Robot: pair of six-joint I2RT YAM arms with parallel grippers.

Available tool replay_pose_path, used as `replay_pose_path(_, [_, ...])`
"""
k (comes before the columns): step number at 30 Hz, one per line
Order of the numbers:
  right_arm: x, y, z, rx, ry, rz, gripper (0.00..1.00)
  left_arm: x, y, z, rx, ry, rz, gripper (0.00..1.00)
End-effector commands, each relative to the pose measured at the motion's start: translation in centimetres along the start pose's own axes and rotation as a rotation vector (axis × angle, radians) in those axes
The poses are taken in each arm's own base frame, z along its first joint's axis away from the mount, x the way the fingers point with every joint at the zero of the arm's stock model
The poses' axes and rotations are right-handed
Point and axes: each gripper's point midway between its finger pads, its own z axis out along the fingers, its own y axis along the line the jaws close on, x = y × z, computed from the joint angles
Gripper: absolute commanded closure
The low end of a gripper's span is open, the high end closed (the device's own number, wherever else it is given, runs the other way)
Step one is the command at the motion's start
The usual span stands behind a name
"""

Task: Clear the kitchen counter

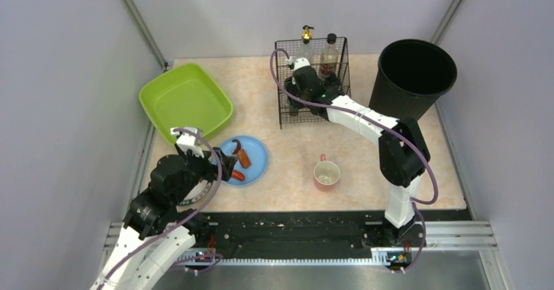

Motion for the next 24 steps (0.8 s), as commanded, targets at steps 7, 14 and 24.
replay_pose_path(7, [-2.4, 0.9, -0.9, -0.014, -0.049, 0.025, 0.53, -1.0, -0.5, -0.1, 0.025, -0.043, 0.008, 0.01])
replay_pose_path(14, [-3.7, 0.8, -2.6, -0.019, -0.082, 0.032, 0.45, -1.0, -0.4, 0.0, 0.023, -0.041, 0.008, 0.01])
replay_pose_path(24, [-6.2, 0.9, -6.6, -0.045, -0.151, 0.042, 0.41, -0.8, -0.3, 0.2, 0.012, -0.033, 0.007, 0.01])
